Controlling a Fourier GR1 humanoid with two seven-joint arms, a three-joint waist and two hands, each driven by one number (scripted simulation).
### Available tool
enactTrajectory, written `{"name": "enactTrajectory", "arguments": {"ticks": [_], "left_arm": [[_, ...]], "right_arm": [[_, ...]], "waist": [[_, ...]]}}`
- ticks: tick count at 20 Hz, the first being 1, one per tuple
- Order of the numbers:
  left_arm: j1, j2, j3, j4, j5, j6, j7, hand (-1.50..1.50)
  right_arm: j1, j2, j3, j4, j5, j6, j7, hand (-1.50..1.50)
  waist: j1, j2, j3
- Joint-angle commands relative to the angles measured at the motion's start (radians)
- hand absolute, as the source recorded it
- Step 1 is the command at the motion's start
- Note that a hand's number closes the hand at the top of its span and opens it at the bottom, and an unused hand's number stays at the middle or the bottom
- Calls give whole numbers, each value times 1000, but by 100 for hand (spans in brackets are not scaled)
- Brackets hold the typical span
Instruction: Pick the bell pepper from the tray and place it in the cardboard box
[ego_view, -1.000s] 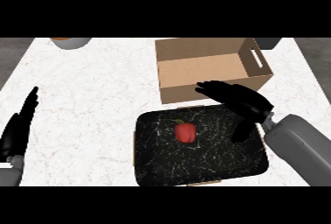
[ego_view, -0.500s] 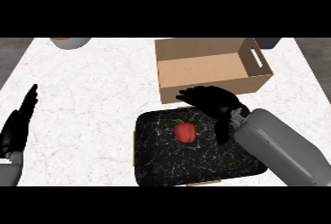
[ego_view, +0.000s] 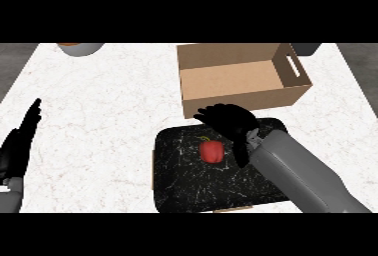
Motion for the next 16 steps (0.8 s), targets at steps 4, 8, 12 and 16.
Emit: {"name": "enactTrajectory", "arguments": {"ticks": [4, 8, 12, 16], "left_arm": [[-42, -19, 38, 30, -24, -30, 3, 0], [14, -57, 25, -23, -51, -12, 1, 0], [-38, -22, 75, 46, -39, -70, -19, 0], [25, -91, 40, -20, -95, -12, -14, 0]], "right_arm": [[8, 35, -95, -6, 79, 82, -63, -150], [68, 114, -87, -68, 103, 111, -12, -150], [83, 129, -105, -59, 141, 111, -92, -150], [108, 157, -117, -99, 174, 147, -83, -150]], "waist": [[-3, 0, 0], [-2, -1, 0], [-3, 0, 0], [-2, 0, 0]]}}
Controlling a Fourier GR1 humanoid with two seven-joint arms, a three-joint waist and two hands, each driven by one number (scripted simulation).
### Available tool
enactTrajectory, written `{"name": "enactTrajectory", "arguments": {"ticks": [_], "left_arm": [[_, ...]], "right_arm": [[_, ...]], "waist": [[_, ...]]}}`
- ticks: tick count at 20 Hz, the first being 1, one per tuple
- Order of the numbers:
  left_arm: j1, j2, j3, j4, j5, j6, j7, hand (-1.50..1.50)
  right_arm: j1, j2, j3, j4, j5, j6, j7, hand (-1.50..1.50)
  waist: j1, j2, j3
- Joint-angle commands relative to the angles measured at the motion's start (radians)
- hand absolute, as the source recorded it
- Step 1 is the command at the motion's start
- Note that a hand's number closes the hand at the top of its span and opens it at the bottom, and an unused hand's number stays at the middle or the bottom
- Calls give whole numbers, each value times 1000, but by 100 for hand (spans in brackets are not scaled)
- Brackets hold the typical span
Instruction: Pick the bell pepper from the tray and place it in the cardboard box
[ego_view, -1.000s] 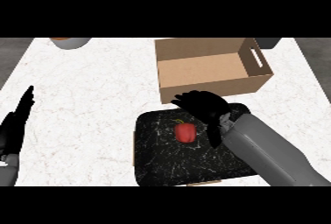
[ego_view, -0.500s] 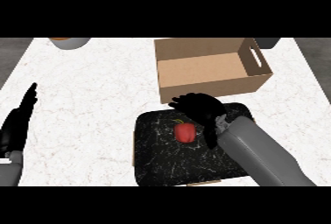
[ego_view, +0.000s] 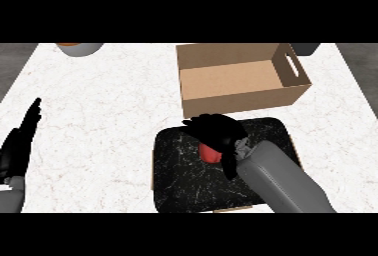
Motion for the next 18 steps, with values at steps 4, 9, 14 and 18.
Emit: {"name": "enactTrajectory", "arguments": {"ticks": [4, 9, 14, 18], "left_arm": [[-11, -22, 14, 40, -27, -15, -44, 0], [-16, -28, 41, 54, -28, -27, -39, 0], [-14, -44, 44, 28, -51, -22, -31, 0], [-19, -54, 44, 64, -55, -17, -68, 0]], "right_arm": [[42, 40, 38, -25, 120, 54, 51, -150], [62, 114, 1, 40, 181, 42, 109, -150], [63, 155, 1, 157, 253, -62, 102, 150], [89, 107, 41, 163, 337, -287, -16, 150]], "waist": [[-2, 1, 0], [0, 1, 0], [2, 1, 0], [0, 3, 0]]}}
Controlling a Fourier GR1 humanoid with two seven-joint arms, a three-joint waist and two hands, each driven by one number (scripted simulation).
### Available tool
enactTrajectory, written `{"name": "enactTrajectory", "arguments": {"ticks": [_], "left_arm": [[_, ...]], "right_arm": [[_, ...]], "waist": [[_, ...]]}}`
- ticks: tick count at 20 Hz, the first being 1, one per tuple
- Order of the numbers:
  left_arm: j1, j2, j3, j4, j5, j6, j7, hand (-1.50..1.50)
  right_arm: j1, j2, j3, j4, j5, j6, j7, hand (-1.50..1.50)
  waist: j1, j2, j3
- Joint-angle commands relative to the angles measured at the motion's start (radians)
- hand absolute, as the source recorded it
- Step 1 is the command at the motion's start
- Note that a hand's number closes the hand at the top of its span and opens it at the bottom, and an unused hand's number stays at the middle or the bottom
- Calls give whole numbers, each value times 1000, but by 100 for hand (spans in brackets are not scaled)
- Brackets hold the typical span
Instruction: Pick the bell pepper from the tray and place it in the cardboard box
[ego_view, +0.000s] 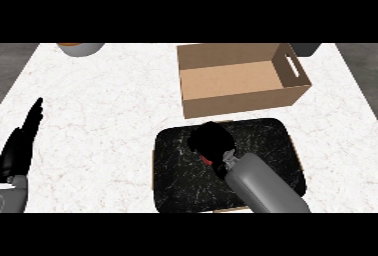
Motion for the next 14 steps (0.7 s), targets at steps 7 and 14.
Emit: {"name": "enactTrajectory", "arguments": {"ticks": [7, 14], "left_arm": [[48, -1, 29, -42, 10, -6, 3, 0], [87, 8, 55, -30, 12, 5, 14, 0]], "right_arm": [[36, -39, -196, 48, 56, -260, 119, 150], [242, -146, -546, -47, -25, -484, 417, 150]], "waist": [[-21, -4, 2], [-85, -15, 2]]}}
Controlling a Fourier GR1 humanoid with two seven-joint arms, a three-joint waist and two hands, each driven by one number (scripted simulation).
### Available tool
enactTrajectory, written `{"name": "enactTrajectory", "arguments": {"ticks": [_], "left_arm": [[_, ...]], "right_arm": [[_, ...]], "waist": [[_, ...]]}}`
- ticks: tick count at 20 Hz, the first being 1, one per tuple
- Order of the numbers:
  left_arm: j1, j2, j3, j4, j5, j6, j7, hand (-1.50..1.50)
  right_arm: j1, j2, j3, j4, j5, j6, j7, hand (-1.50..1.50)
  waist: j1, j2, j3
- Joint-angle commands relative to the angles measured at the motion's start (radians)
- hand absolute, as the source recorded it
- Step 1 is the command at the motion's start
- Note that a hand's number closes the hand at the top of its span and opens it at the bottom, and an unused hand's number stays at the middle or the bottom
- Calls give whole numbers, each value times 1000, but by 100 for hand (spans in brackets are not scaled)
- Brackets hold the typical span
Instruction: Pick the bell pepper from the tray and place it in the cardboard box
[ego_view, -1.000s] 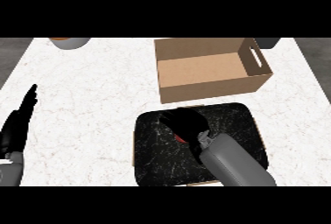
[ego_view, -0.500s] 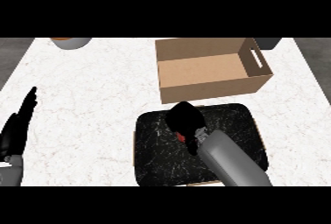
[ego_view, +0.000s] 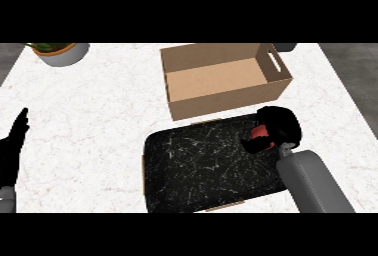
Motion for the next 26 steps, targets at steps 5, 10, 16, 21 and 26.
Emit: {"name": "enactTrajectory", "arguments": {"ticks": [5, 10, 16, 21, 26], "left_arm": [[13, -29, -24, -50, -4, 0, 7, 0], [-53, -13, -17, 54, -19, -6, -26, 0], [-39, -13, -18, 9, -12, -47, -18, 0], [-26, -27, -25, -2, -23, -41, -34, 0], [-32, -42, -33, -7, -43, -25, -20, 0]], "right_arm": [[239, -115, -127, -403, 45, -65, 256, 150], [249, -143, -78, -669, 132, -95, 263, 150], [172, -105, -55, -771, 114, 10, 271, 150], [-75, -29, -123, -600, 25, 6, 280, 150], [-274, -2, -229, -449, -47, -17, 293, 150]], "waist": [[28, 0, -3], [41, 9, -3], [76, 15, -1], [88, 17, -1], [91, 18, -1]]}}
